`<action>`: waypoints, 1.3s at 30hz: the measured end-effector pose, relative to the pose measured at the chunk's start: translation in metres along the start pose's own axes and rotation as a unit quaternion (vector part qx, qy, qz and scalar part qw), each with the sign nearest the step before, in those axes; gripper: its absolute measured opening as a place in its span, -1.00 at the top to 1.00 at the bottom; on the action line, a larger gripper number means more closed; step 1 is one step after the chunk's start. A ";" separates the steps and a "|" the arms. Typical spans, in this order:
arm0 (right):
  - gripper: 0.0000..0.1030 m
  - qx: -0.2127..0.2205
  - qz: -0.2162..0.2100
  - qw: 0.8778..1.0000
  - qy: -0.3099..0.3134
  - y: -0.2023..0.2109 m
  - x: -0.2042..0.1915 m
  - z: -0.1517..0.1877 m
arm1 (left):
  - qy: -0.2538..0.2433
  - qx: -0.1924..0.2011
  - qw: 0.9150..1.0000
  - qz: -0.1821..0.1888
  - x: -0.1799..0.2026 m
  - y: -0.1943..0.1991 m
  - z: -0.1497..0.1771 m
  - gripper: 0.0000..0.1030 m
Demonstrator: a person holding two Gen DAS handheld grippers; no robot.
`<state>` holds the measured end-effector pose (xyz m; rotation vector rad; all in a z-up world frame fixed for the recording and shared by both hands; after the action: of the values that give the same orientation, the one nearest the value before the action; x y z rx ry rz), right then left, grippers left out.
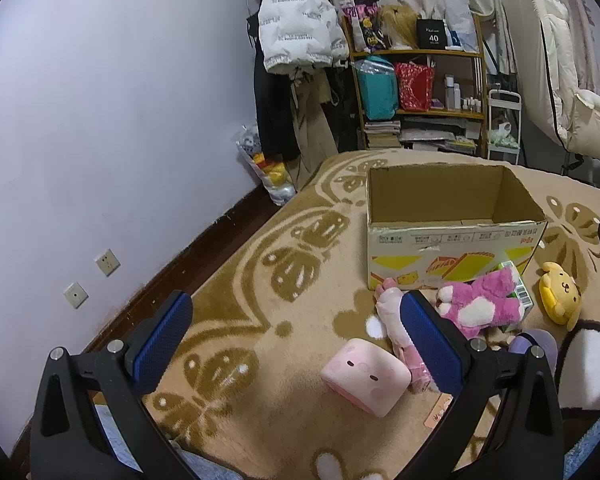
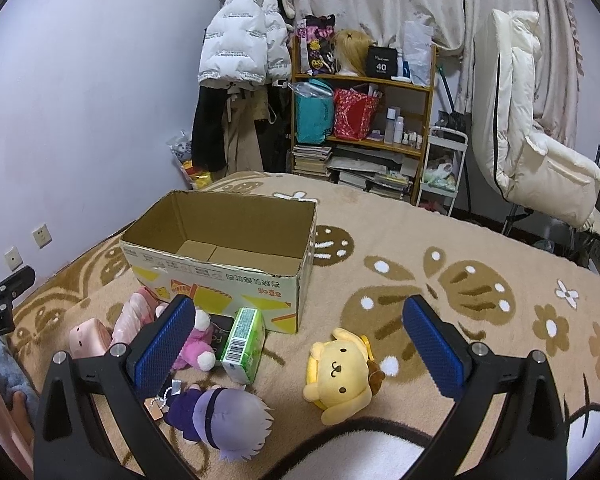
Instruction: Organize soft objects
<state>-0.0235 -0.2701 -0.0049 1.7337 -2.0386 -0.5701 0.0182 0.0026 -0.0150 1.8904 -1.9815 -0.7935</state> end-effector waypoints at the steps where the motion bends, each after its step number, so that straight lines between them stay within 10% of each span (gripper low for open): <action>1: -1.00 -0.003 -0.002 1.000 -0.004 -0.002 0.001 0.000 | 0.001 -0.006 1.000 0.001 0.000 -0.002 0.000 -0.99; 39: -1.00 -0.215 0.019 0.970 -0.113 -0.127 0.054 0.039 | 0.081 -0.245 0.964 0.057 0.005 -0.130 0.021 -0.99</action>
<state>0.0514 -0.3399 -0.1050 1.4200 -1.9016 -1.1460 0.1133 0.0028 -0.1070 1.4882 -1.5920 -0.9553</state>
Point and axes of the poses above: each gripper's, at about its wrist camera, not at the fingertips, and y roughly against the way its jaws point, x to its right, z to its underside, the point moved 1 cm from there along -y, roughly the way its jaws point, and after that the axes turned 3 degrees about y, right-handed, at the moved point
